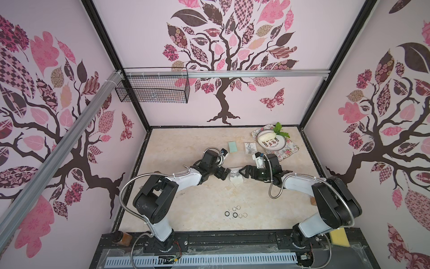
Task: Take the rings out of the lift-off lid box
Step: Close the lid on the jewelry box.
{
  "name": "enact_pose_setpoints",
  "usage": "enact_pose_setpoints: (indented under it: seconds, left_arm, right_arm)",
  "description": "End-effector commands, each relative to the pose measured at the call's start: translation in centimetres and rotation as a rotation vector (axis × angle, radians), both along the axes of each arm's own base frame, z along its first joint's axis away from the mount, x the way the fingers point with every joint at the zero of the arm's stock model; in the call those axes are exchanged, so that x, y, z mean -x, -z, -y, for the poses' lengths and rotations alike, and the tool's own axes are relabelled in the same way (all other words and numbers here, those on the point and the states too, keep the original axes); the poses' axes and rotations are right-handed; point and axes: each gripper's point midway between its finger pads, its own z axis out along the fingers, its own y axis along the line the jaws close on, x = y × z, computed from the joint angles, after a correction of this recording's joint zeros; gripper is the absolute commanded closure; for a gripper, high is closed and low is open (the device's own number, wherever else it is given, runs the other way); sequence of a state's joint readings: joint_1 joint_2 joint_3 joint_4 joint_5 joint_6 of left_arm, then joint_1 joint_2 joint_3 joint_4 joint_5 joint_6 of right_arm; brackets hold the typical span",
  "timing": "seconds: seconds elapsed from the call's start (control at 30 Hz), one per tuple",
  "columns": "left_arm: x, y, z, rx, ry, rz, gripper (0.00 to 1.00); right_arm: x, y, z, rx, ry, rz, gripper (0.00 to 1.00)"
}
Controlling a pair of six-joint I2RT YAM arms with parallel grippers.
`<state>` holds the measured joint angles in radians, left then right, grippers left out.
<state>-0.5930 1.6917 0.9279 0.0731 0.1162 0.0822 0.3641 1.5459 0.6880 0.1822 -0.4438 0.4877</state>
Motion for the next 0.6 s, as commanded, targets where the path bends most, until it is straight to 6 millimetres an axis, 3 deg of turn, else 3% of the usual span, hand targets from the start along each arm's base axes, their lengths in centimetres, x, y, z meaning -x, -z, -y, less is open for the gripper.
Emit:
enact_pose_setpoints:
  seconds: [0.0, 0.13, 0.43, 0.57]
  left_arm:
    - [0.6, -0.3, -0.9, -0.012, -0.007, 0.014, 0.02]
    - [0.9, -0.5, -1.3, -0.01, -0.016, 0.02, 0.02]
    - [1.5, -0.1, -1.5, 0.011, -0.017, 0.008, 0.02]
    - [1.7, 0.2, -1.6, 0.014, -0.017, 0.005, 0.02]
  right_arm:
    - [-0.6, 0.3, 2.1, 0.157, 0.041, 0.018, 0.0]
    - [-1.2, 0.6, 2.3, 0.238, 0.041, 0.036, 0.0]
    - [-2.1, 0.5, 0.5, 0.307, 0.012, 0.065, 0.0]
    - [-2.2, 1.0, 0.9, 0.362, 0.023, 0.063, 0.0]
